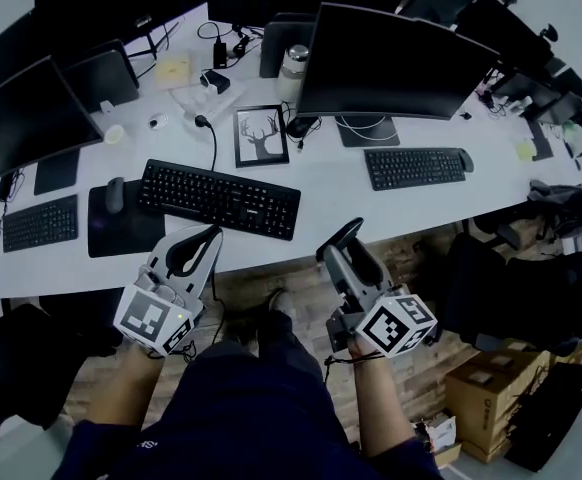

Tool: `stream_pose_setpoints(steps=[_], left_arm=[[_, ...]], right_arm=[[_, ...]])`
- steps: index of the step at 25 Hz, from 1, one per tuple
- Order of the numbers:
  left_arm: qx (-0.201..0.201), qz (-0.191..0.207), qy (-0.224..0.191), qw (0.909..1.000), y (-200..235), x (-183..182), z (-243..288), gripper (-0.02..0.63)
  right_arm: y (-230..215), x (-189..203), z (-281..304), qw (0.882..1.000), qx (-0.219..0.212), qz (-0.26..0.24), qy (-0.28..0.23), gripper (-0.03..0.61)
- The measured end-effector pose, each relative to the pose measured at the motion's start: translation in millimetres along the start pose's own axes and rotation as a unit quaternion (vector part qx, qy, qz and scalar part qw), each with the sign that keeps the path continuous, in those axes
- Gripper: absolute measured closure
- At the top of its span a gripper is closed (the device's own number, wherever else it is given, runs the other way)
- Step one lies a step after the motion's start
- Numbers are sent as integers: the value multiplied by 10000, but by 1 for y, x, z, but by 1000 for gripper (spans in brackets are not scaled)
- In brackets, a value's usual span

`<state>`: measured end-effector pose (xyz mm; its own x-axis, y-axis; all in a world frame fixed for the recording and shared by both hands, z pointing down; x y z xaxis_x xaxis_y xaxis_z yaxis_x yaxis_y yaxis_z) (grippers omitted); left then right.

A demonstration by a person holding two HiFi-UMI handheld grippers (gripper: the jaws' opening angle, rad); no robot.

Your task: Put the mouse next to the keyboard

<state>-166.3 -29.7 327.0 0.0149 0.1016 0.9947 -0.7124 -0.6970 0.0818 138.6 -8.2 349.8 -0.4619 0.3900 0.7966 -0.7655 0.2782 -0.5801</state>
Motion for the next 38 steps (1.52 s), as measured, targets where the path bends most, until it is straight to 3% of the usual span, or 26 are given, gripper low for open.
stream_pose_setpoints(steps=[22,38], left_arm=[[-682,-54,438,9967,9,15,123,574],[-899,-196,655,9936,16,44,149,574]], right_arm=[[-115,-44,90,9950,-375,-32,921,339],[-158,-22,120,9843,-241,-483,1683,340]])
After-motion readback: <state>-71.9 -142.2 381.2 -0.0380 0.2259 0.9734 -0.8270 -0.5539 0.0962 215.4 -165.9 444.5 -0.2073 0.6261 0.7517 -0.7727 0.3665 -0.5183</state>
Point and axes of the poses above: the fingertips, and each gripper's own axes: z forward along the fingers, y to its left, x out of its underside, the point moved 9 cm from there along -z, backward along the fingers, and after that the axes turned 6 degrees about -y, right-handed, at the moved point
